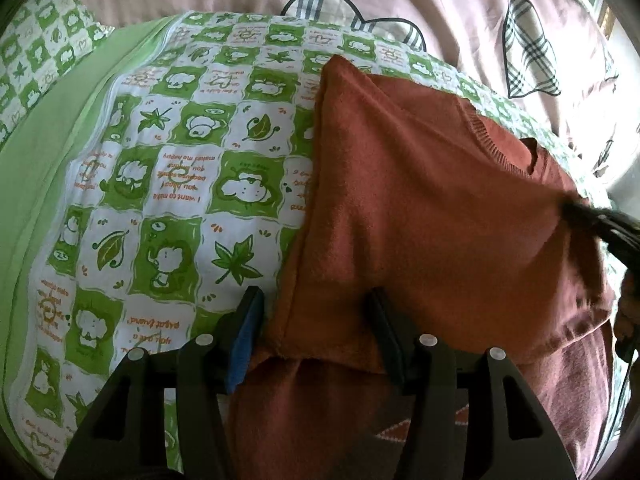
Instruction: Fold small clothes
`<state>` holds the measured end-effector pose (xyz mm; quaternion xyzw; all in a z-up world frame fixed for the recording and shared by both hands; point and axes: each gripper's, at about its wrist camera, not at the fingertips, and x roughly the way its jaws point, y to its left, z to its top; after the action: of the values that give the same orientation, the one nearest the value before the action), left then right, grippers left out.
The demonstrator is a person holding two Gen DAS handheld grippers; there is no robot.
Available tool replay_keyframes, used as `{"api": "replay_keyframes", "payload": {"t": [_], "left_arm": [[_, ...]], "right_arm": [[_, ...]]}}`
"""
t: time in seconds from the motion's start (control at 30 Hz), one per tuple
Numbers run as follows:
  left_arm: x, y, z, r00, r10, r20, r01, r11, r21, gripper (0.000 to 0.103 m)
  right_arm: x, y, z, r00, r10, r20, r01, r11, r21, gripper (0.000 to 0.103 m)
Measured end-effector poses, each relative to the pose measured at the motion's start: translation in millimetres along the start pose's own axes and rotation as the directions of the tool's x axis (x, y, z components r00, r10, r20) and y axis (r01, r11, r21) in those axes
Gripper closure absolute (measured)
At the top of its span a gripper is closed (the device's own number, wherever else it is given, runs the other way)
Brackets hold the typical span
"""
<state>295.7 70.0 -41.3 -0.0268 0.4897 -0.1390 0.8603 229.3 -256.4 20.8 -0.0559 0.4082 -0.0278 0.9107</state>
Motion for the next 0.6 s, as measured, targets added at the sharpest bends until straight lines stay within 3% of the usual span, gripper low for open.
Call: {"api": "replay_keyframes", "payload": {"t": [0.07, 0.1, 0.2, 0.27, 0.4, 0.47, 0.6], "left_arm": [[0.1, -0.7, -0.4, 1.0, 0.006, -0.001, -0.006, 1.0, 0.003, 0.046], [-0.2, -1.1, -0.4, 1.0, 0.007, -0.002, -0.007, 1.0, 0.005, 0.046], [-1.6, 1.0, -1.0, 1.0, 0.002, -0.001, -0.002, 1.0, 0.002, 0.046], [-2.2, 3.3, -1.9, 1.0, -0.004, 0.002, 0.004, 1.0, 0.0, 0.046], [-3.4, 4.2, -5.5, 1.0, -0.002, 0.014, 0.002, 1.0, -0.003, 0.046], [-3.5, 3.1, -5.7, 1.0, 0.002, 0.016, -0.002, 1.0, -0.003, 0.046], [-3.9, 3.3, -4.8, 1.0, 0.0, 0.006, 0.0, 1.0, -0.009, 0.046]], "right_arm": [[4.7, 4.8, -1.8, 0.998, -0.057, -0.008, 0.057, 0.998, -0.007, 0.097], [13.3, 0.2, -5.4, 0.996, -0.072, -0.05, 0.073, 0.997, 0.017, 0.097], [13.0, -39.0, -27.4, 0.995, -0.024, -0.102, 0.047, 0.971, 0.236, 0.093], [-9.2, -69.3, -51.2, 0.997, -0.012, -0.071, 0.039, 0.92, 0.391, 0.093], [-68.5, -119.1, -121.4, 0.999, 0.016, 0.049, -0.045, 0.733, 0.678, 0.085], [-78.5, -120.8, -138.6, 0.996, 0.041, 0.079, -0.086, 0.691, 0.718, 0.077], [-78.1, -111.5, -153.7, 0.988, 0.122, 0.093, -0.15, 0.641, 0.752, 0.073]]}}
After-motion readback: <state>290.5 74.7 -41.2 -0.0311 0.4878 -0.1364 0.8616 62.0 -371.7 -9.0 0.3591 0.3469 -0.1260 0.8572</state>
